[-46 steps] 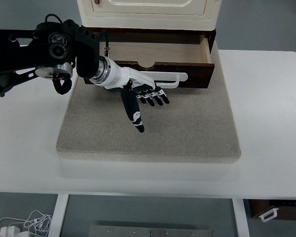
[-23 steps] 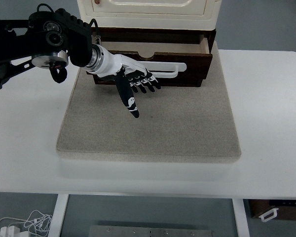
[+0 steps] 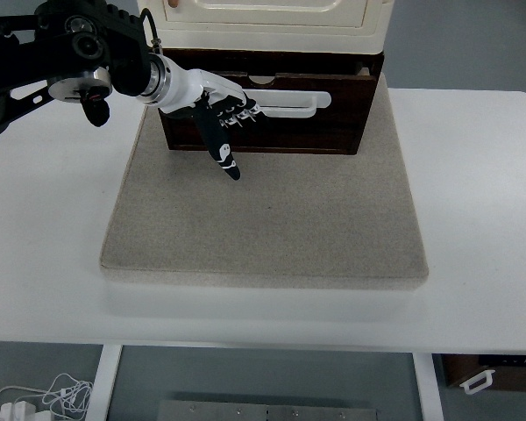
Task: Close drawer under combined cabinet
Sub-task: 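Push the drawer front with the left hand toward the cabinet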
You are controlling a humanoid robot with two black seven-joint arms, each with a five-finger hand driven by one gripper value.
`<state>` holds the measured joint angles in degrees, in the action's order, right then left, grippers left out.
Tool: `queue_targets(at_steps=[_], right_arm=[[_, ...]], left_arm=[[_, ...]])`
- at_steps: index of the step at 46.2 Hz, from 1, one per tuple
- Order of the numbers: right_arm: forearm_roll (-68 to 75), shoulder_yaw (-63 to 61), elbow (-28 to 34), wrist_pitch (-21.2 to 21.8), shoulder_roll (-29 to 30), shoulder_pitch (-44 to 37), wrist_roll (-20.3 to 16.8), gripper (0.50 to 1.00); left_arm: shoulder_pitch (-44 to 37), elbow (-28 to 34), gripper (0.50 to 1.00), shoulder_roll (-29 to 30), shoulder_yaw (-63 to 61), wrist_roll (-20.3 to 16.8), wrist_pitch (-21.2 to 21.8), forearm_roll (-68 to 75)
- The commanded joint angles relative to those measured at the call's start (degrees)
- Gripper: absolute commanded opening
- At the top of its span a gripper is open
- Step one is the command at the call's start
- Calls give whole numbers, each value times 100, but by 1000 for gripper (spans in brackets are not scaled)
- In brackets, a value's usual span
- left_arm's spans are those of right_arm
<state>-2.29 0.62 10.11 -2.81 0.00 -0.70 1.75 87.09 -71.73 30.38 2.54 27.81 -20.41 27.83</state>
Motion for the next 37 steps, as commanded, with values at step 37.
queue_targets(at_steps=[37], right_arm=[[1, 0, 0, 0, 0, 0, 0, 952]], left_arm=[[-17, 432, 1000, -50, 18, -118, 239, -6]])
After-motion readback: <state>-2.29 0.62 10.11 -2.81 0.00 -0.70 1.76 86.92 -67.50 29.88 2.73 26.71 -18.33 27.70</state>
